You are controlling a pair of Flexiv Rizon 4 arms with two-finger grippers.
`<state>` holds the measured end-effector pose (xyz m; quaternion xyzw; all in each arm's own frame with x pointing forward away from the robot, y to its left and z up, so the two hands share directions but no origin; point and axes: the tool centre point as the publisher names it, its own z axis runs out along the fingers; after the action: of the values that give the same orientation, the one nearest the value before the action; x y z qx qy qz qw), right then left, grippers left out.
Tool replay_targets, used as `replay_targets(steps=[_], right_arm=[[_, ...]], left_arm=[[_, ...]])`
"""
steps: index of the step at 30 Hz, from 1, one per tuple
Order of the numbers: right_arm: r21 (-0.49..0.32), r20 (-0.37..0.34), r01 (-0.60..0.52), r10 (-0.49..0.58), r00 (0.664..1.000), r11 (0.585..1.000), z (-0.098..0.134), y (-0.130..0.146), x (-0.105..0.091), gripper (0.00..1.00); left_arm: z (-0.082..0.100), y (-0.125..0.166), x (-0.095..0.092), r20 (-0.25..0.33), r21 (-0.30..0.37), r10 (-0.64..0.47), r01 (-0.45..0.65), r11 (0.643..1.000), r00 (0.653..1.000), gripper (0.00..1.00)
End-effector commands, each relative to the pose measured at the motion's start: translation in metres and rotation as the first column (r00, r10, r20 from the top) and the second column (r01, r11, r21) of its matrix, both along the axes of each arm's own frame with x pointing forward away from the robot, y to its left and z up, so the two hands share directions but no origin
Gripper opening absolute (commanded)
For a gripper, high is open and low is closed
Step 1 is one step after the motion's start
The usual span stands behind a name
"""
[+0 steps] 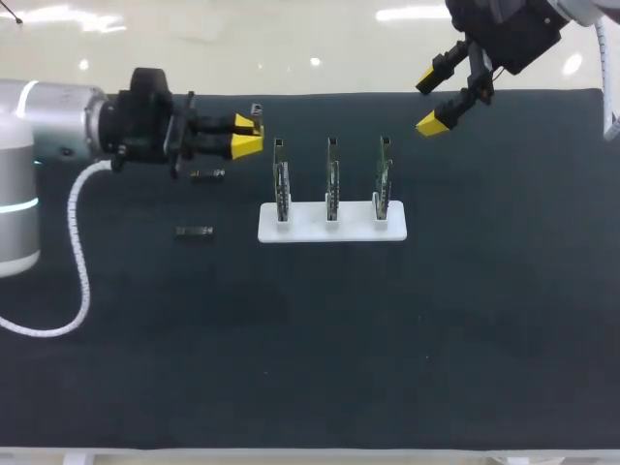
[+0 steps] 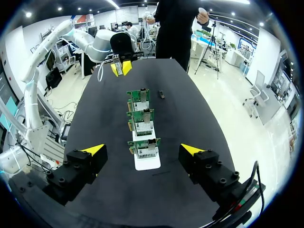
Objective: Pick up the optical module with the left hand, and insert it into the network port with the right hand.
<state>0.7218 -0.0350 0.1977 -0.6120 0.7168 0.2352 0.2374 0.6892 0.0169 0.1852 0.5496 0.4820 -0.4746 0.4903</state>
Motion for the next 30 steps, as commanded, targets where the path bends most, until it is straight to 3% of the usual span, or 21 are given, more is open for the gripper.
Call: replay_targets(steps=[1, 27, 30], right_arm=[[0.001, 0.002, 0.000, 0.000, 1.000, 1.000, 0.000, 0.000, 0.000, 1.00], [0.017, -0.006, -0.003, 0.003, 1.000, 1.000, 0.001, 0.002, 0.000, 1.00], [0.044, 0.041, -0.017, 0.016, 0.999, 0.999, 0.003, 0.012, 0.003, 1.00]], left_arm=[[-0.003, -0.011, 0.010, 0.002, -0.004, -0.019, 0.019, 1.000, 1.000, 0.00], [-0.004, -0.017, 0.013, 0.006, -0.005, -0.022, 0.022, 1.000, 1.000, 0.00], [-0.004, -0.017, 0.013, 0.006, -0.005, -0.022, 0.022, 1.000, 1.000, 0.00]])
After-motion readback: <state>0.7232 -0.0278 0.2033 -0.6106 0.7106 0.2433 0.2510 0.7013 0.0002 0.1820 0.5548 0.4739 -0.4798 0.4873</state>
